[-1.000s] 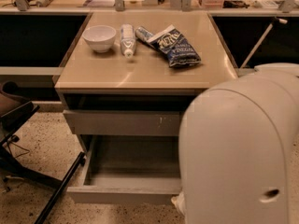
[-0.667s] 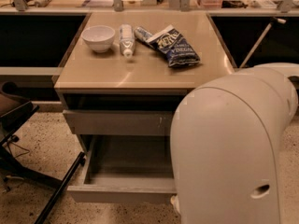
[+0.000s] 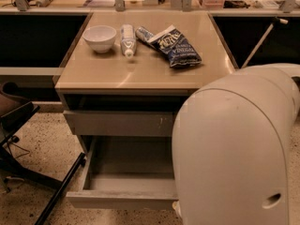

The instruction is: Open middle drawer

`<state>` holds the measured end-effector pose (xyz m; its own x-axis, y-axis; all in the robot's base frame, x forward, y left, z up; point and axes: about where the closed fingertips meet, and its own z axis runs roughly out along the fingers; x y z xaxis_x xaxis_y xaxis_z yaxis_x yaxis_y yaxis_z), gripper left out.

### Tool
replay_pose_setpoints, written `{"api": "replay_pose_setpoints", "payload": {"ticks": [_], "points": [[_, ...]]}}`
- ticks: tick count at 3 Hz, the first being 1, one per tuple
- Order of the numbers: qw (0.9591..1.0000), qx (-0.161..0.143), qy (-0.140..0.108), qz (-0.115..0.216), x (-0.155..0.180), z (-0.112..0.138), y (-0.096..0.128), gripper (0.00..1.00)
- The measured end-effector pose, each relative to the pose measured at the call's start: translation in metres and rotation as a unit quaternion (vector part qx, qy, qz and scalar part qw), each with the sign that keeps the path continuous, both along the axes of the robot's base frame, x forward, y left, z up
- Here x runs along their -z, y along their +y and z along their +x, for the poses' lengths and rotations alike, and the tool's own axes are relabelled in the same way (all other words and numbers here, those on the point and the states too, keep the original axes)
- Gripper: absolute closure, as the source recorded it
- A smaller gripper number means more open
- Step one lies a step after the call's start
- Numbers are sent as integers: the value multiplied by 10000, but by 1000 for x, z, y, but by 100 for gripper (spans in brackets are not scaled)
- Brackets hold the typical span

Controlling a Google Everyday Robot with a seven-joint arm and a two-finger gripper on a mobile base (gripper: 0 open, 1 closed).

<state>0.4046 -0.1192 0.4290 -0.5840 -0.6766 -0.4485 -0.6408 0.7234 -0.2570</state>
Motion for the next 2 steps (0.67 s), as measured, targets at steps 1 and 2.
{"api": "replay_pose_setpoints", "payload": {"ticks": [1,2], "points": [[10000,27,57,-60,-1,-9,-4,100],[9998,63,132,-140,-3,-21,-10,100]]}}
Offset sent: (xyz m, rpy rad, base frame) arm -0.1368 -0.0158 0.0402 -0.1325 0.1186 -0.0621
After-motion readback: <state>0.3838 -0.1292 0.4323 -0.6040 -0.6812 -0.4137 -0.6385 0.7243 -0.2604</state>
